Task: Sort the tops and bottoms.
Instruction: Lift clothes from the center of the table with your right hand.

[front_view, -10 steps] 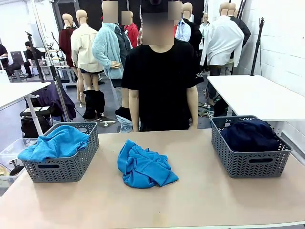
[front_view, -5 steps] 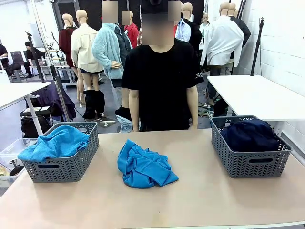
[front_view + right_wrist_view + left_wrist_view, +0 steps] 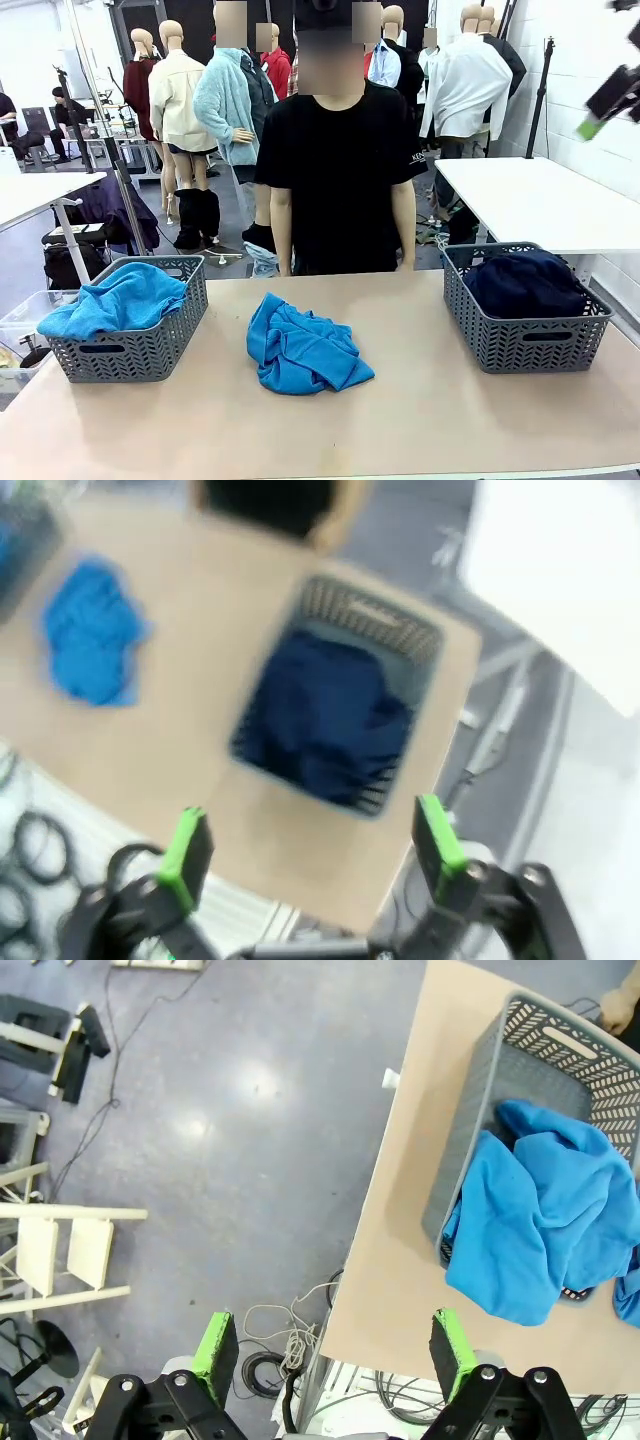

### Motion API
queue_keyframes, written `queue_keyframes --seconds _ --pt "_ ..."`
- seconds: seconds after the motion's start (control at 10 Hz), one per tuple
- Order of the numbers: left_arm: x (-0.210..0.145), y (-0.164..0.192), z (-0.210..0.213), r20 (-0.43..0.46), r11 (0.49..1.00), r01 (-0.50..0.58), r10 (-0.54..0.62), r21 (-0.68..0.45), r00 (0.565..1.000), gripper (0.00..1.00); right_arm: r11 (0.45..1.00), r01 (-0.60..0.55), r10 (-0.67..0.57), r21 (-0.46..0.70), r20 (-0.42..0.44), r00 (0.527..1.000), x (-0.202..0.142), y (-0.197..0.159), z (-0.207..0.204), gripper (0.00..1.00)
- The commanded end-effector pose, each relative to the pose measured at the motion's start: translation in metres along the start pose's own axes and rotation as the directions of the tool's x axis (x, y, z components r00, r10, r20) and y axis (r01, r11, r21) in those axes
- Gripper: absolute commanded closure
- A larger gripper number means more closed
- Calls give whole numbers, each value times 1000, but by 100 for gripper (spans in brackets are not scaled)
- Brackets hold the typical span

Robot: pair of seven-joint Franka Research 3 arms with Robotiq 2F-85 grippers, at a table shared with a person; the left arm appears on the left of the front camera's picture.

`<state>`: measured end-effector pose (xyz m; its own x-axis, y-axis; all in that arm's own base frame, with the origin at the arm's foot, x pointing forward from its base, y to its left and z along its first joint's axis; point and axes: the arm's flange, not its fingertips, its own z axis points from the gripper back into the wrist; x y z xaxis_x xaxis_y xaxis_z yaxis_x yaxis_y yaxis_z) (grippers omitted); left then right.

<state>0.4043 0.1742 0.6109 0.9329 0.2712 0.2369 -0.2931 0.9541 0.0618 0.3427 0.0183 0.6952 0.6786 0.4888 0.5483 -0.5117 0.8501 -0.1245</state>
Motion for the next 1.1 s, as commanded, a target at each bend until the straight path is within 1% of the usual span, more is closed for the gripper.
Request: queue_keyframes --seconds 0.0,0.1,0.2,0.3,0.4,0.9,1.0 --pt "0 0 -2 9 1000 -19 19 2 1000 0 951 -268 283 151 -86 955 12 34 -30 0" --pt "0 0 -2 9 1000 -19 19 2 1000 0 923 -330 356 196 -115 927 16 61 -49 0" --pt "0 0 -2 9 1000 -19 19 2 1000 0 925 -334 361 180 -148 921 17 76 -66 0" --pt "0 0 -2 9 1000 -19 19 2 1000 0 978 -155 170 136 -102 980 15 39 -63 0" --pt "0 0 -2 9 1000 -19 19 2 1000 0 933 -295 323 205 -124 938 18 86 -55 0" --pt "0 0 -2 9 1000 -19 19 2 1000 0 937 -289 315 194 -121 941 19 85 -55 0" --pt "0 0 -2 9 1000 -19 19 2 1000 0 885 -415 442 209 -103 891 58 106 -85 0"
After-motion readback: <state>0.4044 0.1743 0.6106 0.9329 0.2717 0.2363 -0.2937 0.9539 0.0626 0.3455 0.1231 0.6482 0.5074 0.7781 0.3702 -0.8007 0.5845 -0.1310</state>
